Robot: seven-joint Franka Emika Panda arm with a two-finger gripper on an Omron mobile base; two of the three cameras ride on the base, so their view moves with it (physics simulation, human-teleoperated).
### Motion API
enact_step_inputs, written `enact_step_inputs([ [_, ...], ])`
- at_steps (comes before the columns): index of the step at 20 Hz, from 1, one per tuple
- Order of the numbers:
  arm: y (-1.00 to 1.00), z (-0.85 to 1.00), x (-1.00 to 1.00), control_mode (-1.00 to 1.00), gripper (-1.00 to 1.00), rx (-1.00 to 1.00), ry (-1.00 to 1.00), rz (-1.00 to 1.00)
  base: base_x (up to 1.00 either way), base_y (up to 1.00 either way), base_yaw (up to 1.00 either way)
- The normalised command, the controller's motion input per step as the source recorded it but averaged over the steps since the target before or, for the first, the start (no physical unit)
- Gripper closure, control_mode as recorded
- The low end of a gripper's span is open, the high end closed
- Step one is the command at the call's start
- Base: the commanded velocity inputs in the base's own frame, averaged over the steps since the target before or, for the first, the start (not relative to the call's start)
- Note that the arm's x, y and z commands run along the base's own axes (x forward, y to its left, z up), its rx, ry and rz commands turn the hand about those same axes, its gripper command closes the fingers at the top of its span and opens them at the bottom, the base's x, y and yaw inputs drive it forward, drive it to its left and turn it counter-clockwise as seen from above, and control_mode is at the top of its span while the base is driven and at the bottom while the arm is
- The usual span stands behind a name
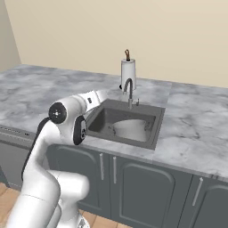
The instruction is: Move the pot and pan from the stove into the sink.
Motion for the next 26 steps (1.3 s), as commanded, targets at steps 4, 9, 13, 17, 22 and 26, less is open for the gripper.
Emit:
enact_step_inputs([
  [4, 0.25, 0.49, -0.23, -1.00, -1.00, 0.06, 0.25, 0.15, 0.00, 0.00, 0.00],
  [9, 0.29, 0.23, 0.39, -1.00, -1.00, 0.04, 0.38, 0.04, 0.00, 0.00, 0.00],
  [13, 0.16, 0.06, 0.29, -1.00, -1.00, -0.05, 0.34, -0.10, 0.00, 0.00, 0.00],
  [17, 0.03, -0.37, -0.72, -1.00, -1.00, -0.09, 0.27, -0.04, 0.00, 0.00, 0.00],
  [22, 0.06, -0.76, -1.00, -1.00, -1.00, -0.09, 0.07, 0.01, 0.00, 0.00, 0.00],
  [26, 0.07, -0.70, -0.98, -1.00, -1.00, -0.09, -0.13, 0.02, 0.00, 0.00, 0.00],
])
